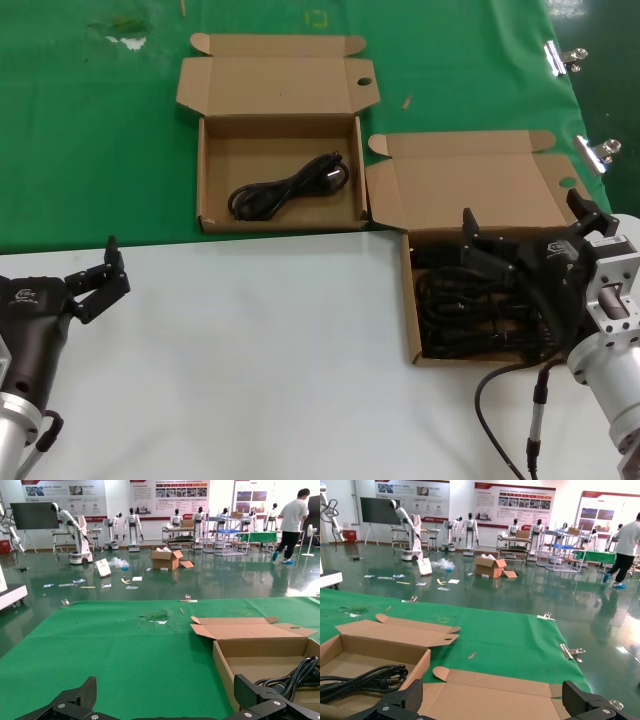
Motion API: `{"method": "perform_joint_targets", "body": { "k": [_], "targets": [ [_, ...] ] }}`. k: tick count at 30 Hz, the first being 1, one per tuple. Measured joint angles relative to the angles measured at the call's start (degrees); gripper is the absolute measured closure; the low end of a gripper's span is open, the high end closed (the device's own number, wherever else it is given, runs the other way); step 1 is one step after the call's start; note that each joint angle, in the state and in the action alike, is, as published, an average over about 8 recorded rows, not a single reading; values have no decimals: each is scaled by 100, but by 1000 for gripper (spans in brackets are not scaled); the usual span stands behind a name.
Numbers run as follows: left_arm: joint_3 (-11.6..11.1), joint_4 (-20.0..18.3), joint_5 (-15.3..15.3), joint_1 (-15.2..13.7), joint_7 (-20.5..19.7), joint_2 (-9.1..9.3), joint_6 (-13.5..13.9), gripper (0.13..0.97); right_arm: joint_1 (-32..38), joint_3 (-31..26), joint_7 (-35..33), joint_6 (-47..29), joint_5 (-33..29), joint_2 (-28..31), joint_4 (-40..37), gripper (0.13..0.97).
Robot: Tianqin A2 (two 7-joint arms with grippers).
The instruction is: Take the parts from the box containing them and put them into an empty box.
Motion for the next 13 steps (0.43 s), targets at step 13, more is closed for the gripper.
{"method": "perform_joint_targets", "body": {
  "k": [13],
  "targets": [
    [0, 0, 0, 0, 0, 0, 0, 132, 0, 0, 0, 0, 0, 0, 0, 129]
  ]
}}
